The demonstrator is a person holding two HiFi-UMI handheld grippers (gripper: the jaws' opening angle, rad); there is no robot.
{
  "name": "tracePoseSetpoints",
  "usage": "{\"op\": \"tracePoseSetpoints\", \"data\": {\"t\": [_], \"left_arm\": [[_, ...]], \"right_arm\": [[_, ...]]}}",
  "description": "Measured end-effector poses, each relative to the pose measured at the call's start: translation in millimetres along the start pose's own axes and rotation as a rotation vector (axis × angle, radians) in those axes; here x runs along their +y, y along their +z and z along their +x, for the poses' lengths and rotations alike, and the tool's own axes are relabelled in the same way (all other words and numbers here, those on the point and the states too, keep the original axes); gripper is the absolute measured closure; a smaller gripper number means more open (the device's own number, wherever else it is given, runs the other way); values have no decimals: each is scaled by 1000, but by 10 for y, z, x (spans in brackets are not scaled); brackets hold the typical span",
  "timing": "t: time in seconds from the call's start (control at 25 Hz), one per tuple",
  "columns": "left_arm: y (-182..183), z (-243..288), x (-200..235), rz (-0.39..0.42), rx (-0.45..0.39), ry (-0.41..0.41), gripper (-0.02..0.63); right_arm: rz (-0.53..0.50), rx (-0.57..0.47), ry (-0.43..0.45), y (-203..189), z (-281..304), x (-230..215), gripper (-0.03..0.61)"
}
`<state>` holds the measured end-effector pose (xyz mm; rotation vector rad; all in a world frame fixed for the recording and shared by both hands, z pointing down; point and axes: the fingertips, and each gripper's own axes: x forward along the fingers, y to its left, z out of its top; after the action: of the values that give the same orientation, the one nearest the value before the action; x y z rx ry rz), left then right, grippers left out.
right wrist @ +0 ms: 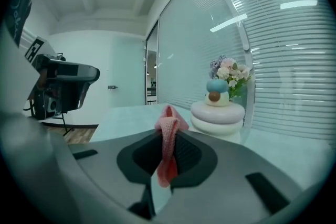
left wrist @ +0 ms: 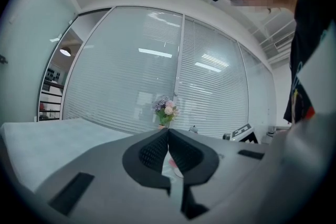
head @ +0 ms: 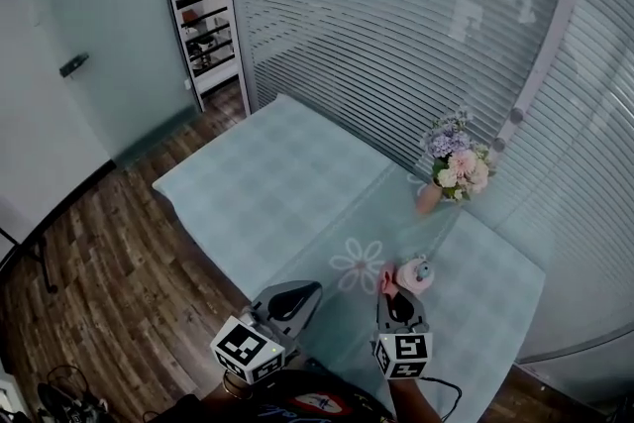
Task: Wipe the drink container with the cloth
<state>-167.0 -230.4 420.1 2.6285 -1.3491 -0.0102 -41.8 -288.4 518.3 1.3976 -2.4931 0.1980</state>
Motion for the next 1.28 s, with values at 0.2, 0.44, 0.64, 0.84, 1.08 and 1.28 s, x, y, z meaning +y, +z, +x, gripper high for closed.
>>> {"op": "tracePoseSetpoints", "data": {"t": [0.2,0.44,0.64,0.84,1.08,1.28], "left_arm": [[34,-113,12,-5,4,70,609],[32,-191,18,7,25,164,609],[43,-307,-33,23,45,214,609],[66,-413,-28,39,51,259,609],[135,-426,-130,61,36,251,609],[184,-472,-184,74,32,248,609]], "right_arm": [[12,70,39,-173,-3,82,551],[14,123,100,-351,61,87,551],[15,164,138,-471,137,138,549],[15,201,149,-617,186,151,551],[29,232,165,-755,145,149,551],[58,139,221,-460,-9,281,551]]}}
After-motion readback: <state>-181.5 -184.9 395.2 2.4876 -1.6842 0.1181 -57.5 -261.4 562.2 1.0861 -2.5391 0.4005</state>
